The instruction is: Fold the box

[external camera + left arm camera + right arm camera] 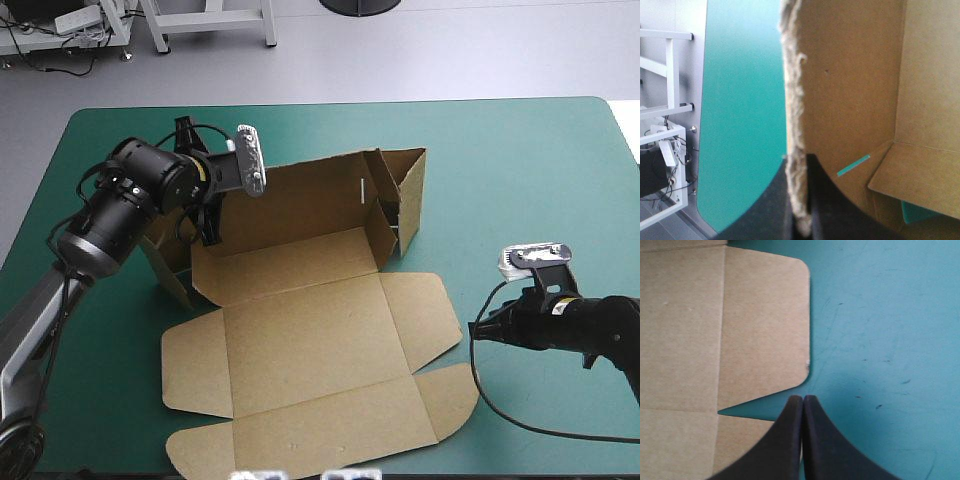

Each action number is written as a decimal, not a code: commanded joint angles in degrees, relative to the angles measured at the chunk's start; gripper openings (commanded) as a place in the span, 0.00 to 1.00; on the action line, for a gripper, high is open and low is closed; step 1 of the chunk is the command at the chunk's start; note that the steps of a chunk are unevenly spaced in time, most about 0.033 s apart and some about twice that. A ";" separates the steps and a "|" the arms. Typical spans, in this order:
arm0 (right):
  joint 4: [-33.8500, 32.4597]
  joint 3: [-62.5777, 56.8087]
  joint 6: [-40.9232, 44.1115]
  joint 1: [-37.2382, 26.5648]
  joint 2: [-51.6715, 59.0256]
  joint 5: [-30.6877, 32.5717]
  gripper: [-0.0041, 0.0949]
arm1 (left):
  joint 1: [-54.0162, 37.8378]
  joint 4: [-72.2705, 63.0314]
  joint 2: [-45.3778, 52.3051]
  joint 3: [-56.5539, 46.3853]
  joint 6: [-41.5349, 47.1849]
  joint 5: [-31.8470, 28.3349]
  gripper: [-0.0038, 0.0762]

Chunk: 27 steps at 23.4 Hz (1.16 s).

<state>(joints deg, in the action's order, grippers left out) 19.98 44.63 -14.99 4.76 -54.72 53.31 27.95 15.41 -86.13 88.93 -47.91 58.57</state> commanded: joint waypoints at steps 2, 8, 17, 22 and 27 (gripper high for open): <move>4.41 3.56 -2.35 -0.08 0.48 -0.98 0.04 | 4.22 4.18 3.44 -4.62 2.33 -3.17 0.04; 4.41 9.35 -2.83 -0.08 0.33 0.21 0.04 | 4.40 9.33 3.57 -8.28 8.38 -5.46 0.04; 10.38 25.91 -5.09 -0.08 -13.47 4.03 0.04 | 4.40 9.50 3.57 -11.49 9.40 -5.58 0.04; 14.56 39.55 -6.41 0.02 -22.31 5.61 0.04 | 4.40 10.27 3.57 -15.22 11.26 -8.72 0.04; 14.59 51.73 -6.00 0.14 -30.13 6.89 0.04 | 4.30 10.71 3.57 -15.22 11.25 -9.27 0.04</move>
<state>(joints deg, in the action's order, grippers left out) 32.22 89.14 -20.53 4.76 -82.90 61.12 31.94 28.70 -83.61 73.52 -37.55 46.29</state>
